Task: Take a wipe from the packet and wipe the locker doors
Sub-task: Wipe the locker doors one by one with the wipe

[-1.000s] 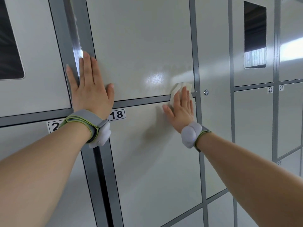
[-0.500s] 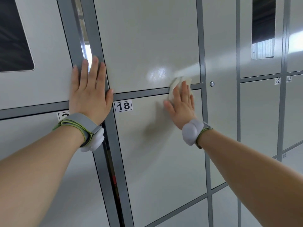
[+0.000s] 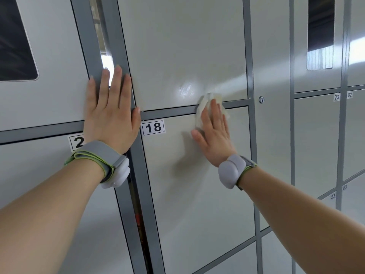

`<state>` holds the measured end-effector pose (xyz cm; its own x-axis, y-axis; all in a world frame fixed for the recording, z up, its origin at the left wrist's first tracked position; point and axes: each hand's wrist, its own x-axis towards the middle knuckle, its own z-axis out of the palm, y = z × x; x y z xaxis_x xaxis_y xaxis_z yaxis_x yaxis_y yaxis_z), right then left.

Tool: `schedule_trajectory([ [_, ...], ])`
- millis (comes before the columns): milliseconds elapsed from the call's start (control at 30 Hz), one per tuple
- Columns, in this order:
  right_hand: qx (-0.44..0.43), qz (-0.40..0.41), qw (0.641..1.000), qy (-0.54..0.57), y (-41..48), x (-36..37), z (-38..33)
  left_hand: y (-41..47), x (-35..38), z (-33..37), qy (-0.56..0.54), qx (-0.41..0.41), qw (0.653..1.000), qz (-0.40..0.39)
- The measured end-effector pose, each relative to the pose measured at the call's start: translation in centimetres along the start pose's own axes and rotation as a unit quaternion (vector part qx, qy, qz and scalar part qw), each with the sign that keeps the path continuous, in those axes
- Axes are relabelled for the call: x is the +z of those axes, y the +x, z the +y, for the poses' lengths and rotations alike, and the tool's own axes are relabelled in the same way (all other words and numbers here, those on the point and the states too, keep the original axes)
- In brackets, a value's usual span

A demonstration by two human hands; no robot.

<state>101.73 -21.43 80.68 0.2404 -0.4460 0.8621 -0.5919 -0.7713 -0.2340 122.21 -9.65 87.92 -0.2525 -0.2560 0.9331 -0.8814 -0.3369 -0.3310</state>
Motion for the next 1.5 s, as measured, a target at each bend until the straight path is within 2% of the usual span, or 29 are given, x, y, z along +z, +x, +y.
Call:
schedule_trajectory([
  [100,0.125,0.033,0.99,0.051,1.3,-0.4,0.6,-0.1,-0.1,0.2,-0.003,0.0,1.0,0.007],
  [167,0.155,0.041,0.985,0.056,1.8,0.1,0.0,-0.1,-0.1,0.3,-0.005,0.001,1.0,0.009],
  [267,0.102,0.046,0.993,0.028,1.0,1.1,-1.3,-0.1,-0.1,0.2,-0.005,-0.002,1.0,0.009],
  [367,0.004,0.013,1.0,0.014,-0.4,1.7,-2.2,-0.1,-0.1,0.2,-0.004,-0.002,1.0,0.008],
  [467,-0.048,-0.022,0.998,0.015,-0.8,1.1,-2.0,-0.1,-0.1,0.1,-0.006,0.0,1.0,0.007],
  [533,-0.034,-0.011,0.999,0.02,-0.3,0.3,-1.4,-0.2,-0.1,0.1,-0.005,-0.001,1.0,0.007],
  [633,0.076,0.009,0.996,0.049,1.0,-0.2,-1.3,-0.2,-0.1,0.1,-0.008,-0.002,1.0,0.01],
  [700,0.099,0.022,0.994,0.04,1.3,0.3,-2.1,-0.1,-0.1,0.2,-0.008,-0.001,1.0,0.011],
  [767,0.063,0.026,0.997,0.027,1.0,0.9,-2.8,-0.2,-0.1,0.2,-0.01,-0.001,1.0,0.01],
  [900,-0.052,-0.023,0.998,-0.004,-0.6,1.5,-3.4,-0.2,-0.1,0.1,-0.015,-0.001,1.0,0.011],
  [967,-0.072,-0.034,0.997,-0.004,-0.7,0.9,-3.1,-0.2,-0.1,0.0,-0.018,-0.001,1.0,0.013],
  [1033,-0.062,-0.027,0.998,0.003,-0.2,0.1,-2.5,-0.2,0.0,-0.1,-0.022,0.001,1.0,0.013],
  [1167,0.057,0.007,0.997,0.057,1.1,-0.8,-1.9,-0.2,0.0,0.0,-0.024,0.004,0.999,0.022],
  [1233,0.077,0.019,0.996,0.051,1.1,-0.1,-2.6,-0.2,0.0,0.0,-0.023,0.004,0.999,0.024],
  [1400,-0.02,-0.017,1.0,0.013,-0.6,1.6,-4.0,-0.3,0.1,0.1,-0.023,0.0,0.999,0.024],
  [1500,-0.053,-0.045,0.998,0.007,-1.1,0.9,-3.6,-0.2,0.0,0.1,-0.021,-0.032,0.999,0.017],
])
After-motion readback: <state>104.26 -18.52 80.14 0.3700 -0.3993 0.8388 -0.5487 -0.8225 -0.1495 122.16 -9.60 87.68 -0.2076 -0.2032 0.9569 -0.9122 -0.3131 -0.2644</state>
